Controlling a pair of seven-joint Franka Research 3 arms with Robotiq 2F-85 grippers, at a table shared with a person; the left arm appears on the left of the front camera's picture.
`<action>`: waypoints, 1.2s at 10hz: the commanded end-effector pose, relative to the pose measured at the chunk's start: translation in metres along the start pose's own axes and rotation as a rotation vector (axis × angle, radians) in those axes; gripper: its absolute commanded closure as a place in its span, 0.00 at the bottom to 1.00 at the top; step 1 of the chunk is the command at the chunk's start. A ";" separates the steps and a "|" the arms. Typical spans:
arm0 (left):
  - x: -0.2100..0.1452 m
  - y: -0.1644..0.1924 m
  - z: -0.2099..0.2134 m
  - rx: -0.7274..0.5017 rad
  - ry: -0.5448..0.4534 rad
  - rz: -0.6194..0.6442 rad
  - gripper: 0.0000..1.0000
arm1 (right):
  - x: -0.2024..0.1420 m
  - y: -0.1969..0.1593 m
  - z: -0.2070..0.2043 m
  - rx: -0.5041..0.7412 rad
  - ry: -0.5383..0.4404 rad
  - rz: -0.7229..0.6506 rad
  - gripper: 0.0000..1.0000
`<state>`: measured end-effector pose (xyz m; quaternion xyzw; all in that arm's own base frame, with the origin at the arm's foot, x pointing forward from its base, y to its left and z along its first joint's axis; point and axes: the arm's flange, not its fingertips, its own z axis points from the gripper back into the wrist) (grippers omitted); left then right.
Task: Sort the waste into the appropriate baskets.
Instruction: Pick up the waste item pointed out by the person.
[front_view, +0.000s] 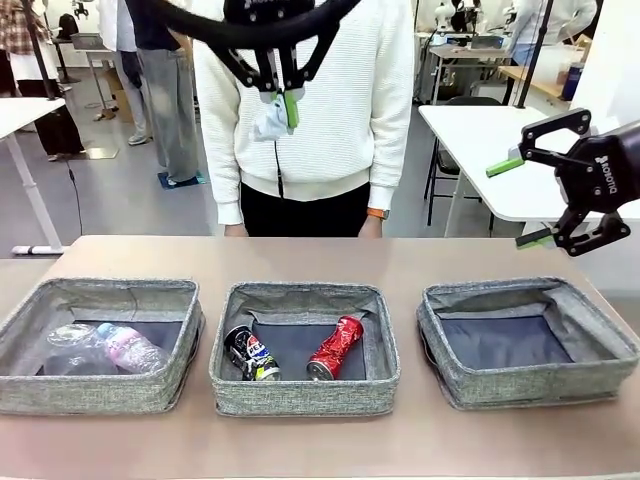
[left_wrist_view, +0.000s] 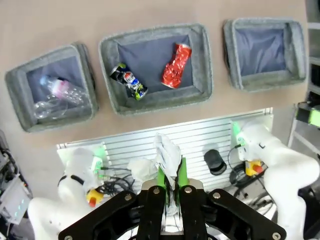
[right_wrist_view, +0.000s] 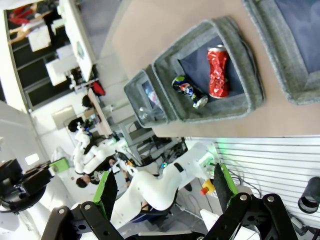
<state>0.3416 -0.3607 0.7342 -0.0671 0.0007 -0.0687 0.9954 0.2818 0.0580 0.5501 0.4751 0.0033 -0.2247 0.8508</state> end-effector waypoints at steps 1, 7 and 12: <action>-0.002 -0.014 0.011 0.036 -0.037 0.002 0.93 | 0.002 0.002 0.000 0.020 0.007 0.020 0.00; -0.002 -0.004 0.006 0.009 -0.024 -0.009 0.93 | 0.002 0.002 0.000 0.020 0.007 0.020 0.00; -0.002 -0.004 0.006 0.009 -0.024 -0.009 0.93 | 0.002 0.002 0.000 0.020 0.007 0.020 0.00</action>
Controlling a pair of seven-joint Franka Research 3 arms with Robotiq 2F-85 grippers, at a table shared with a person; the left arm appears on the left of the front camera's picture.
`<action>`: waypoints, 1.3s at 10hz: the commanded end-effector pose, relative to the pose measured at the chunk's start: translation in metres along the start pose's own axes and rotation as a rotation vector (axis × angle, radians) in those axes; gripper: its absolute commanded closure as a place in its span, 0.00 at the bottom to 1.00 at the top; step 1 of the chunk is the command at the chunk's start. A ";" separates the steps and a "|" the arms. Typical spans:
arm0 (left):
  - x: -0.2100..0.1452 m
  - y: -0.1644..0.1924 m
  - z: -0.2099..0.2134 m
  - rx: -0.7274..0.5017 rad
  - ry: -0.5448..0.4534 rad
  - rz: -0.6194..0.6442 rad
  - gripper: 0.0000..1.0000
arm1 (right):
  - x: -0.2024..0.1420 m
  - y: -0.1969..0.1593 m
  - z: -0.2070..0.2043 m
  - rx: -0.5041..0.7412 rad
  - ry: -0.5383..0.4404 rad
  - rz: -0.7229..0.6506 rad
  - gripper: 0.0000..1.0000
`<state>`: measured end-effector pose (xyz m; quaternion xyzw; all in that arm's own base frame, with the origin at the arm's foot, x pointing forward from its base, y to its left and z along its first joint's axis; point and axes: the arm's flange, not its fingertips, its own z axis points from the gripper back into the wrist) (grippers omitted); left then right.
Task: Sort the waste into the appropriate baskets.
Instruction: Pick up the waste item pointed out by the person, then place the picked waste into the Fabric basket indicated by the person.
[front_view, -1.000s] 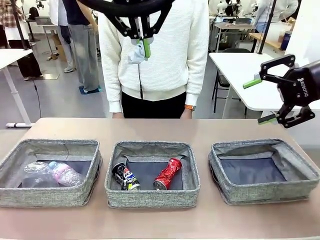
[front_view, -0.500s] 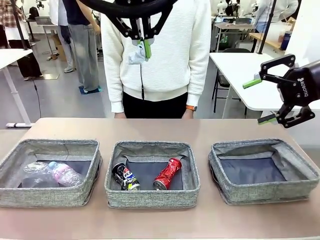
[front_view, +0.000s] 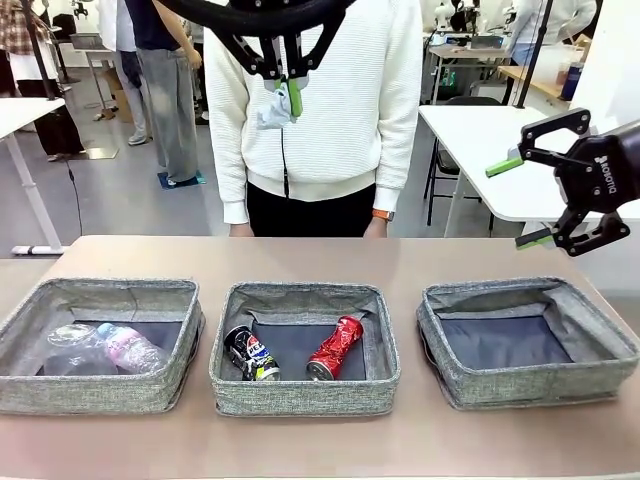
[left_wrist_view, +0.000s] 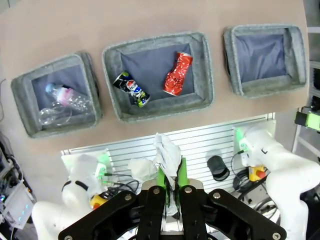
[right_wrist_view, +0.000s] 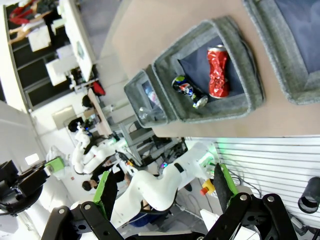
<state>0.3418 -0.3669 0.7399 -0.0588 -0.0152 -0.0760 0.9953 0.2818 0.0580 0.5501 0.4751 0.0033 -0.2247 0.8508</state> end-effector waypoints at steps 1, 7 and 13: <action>-0.003 0.003 0.001 -0.009 0.006 0.008 0.93 | 0.002 0.002 0.000 0.020 0.007 0.020 0.00; -0.003 0.003 0.001 -0.009 0.006 0.008 0.93 | 0.002 0.002 0.000 0.020 0.007 0.020 0.00; -0.003 0.003 0.001 -0.009 0.006 0.008 0.93 | 0.002 0.002 0.000 0.020 0.007 0.020 0.00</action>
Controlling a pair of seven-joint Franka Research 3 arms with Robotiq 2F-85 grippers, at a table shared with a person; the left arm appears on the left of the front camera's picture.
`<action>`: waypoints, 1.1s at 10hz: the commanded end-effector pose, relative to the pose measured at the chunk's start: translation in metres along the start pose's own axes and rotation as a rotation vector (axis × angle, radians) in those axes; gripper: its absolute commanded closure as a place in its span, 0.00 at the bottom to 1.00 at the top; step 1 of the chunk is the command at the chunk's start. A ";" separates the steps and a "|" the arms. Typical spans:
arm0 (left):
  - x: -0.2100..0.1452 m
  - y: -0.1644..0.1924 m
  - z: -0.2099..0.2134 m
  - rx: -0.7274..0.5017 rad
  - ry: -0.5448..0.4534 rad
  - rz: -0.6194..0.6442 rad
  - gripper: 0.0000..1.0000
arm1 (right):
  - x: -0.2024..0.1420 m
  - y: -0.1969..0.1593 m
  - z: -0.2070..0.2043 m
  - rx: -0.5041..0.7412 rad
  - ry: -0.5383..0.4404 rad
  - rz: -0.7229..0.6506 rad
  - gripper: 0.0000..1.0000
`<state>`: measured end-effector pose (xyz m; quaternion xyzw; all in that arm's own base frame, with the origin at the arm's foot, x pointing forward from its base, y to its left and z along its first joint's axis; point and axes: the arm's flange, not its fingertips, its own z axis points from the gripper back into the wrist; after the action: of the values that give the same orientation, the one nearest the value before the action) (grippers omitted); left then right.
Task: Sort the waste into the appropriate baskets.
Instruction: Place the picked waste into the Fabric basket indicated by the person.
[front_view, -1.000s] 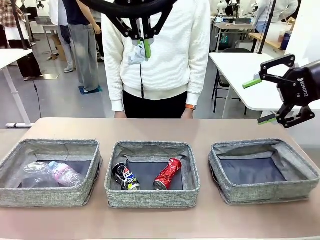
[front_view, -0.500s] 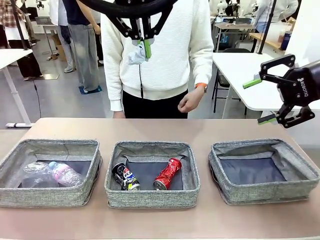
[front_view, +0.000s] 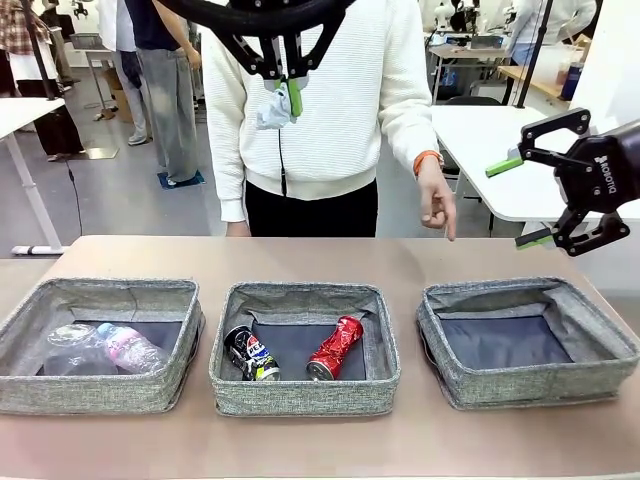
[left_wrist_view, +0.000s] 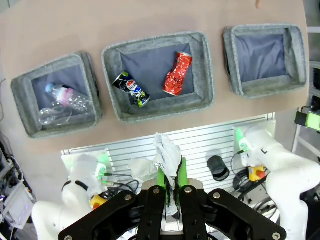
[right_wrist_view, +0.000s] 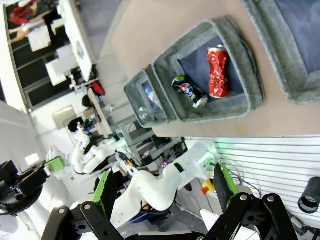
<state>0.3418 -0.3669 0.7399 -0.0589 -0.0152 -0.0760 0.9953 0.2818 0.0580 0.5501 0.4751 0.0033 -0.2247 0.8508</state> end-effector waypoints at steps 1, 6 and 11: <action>-0.003 0.003 0.001 -0.009 0.006 0.008 0.93 | 0.002 0.002 0.000 0.020 0.007 0.020 0.00; -0.003 0.003 0.001 -0.009 0.006 0.008 0.93 | 0.002 0.002 0.000 0.020 0.007 0.020 0.00; -0.008 -0.090 -0.128 -0.457 -0.085 -0.293 0.93 | -0.042 -0.150 0.195 0.441 -0.585 -0.342 0.00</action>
<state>0.3242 -0.4614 0.6634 -0.2004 -0.0715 -0.1466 0.9660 0.2126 -0.1218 0.5838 0.5337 -0.1302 -0.4048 0.7310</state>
